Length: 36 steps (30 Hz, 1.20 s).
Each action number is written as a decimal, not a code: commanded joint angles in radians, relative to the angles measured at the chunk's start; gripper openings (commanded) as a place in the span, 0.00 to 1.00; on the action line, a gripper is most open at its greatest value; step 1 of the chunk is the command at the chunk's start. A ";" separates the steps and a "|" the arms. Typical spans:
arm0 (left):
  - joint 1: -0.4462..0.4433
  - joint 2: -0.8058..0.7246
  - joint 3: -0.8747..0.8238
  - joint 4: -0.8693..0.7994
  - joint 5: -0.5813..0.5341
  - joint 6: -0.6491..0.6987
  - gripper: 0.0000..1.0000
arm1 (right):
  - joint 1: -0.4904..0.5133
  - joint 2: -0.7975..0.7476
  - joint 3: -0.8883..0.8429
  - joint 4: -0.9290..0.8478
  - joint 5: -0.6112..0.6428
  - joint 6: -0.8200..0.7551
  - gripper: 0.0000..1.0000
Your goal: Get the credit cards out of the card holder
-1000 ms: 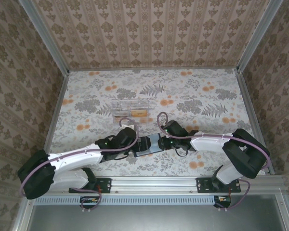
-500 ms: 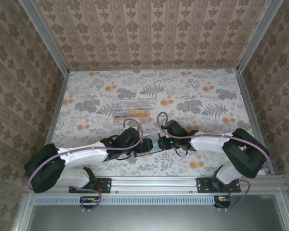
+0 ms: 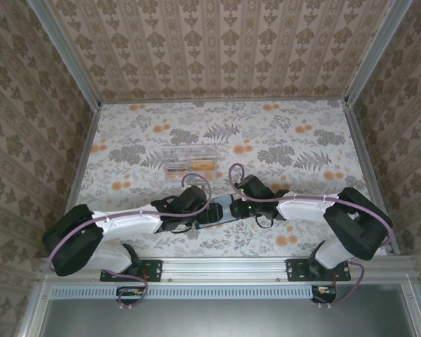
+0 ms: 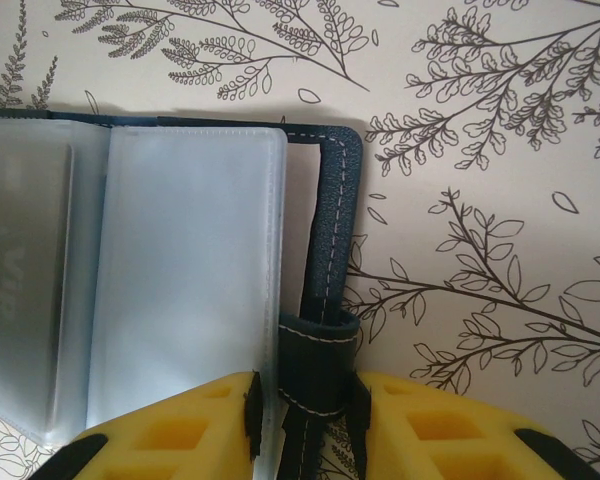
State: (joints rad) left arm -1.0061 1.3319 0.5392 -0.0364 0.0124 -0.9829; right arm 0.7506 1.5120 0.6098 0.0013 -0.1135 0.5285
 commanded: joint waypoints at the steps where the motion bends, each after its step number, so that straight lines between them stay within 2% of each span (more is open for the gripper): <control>1: 0.003 0.027 0.026 0.029 0.035 -0.011 0.90 | 0.010 0.042 -0.001 -0.004 -0.039 0.015 0.33; 8: -0.006 0.017 0.031 0.060 0.048 0.000 0.91 | 0.011 0.046 -0.002 -0.004 -0.037 0.016 0.33; 14: -0.009 0.007 0.029 0.084 0.056 0.010 1.00 | 0.012 0.051 -0.002 -0.002 -0.039 0.016 0.33; 28: -0.001 -0.005 -0.006 0.189 0.106 0.003 1.00 | 0.012 0.054 0.001 -0.002 -0.040 0.016 0.33; 36: 0.004 -0.058 0.011 0.061 0.054 0.015 1.00 | 0.010 0.028 0.005 -0.036 -0.006 0.013 0.32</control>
State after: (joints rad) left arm -1.0061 1.3151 0.5392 0.0826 0.0834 -0.9794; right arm 0.7506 1.5139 0.6136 -0.0036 -0.1123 0.5285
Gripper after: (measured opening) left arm 0.994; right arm 0.326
